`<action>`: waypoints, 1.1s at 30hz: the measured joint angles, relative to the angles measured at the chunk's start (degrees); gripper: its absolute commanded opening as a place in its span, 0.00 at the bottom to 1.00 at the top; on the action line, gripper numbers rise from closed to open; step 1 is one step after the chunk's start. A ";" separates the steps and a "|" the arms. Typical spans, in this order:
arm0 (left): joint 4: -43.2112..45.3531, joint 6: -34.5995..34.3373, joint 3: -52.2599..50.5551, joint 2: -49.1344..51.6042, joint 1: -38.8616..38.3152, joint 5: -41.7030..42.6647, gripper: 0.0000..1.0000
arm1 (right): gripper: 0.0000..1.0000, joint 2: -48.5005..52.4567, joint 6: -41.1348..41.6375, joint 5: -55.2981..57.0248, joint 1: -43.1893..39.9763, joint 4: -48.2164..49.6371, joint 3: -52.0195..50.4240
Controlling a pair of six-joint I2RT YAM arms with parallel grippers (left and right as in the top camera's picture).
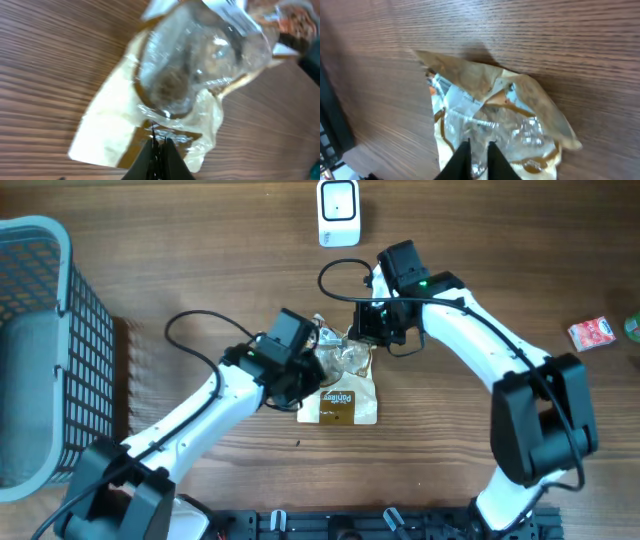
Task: Scan the item barcode
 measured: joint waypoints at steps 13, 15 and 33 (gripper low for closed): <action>1.05 -2.21 0.85 12.31 -0.59 -4.63 0.04 | 0.19 6.40 2.56 8.63 0.59 -2.93 2.19; -1.14 -2.23 1.18 12.17 0.11 -5.35 0.04 | 0.49 6.34 2.34 12.83 -0.07 -6.43 4.02; 5.53 -6.54 1.31 12.85 -8.09 -2.25 0.04 | 0.37 6.19 1.55 21.55 -0.44 -6.93 4.74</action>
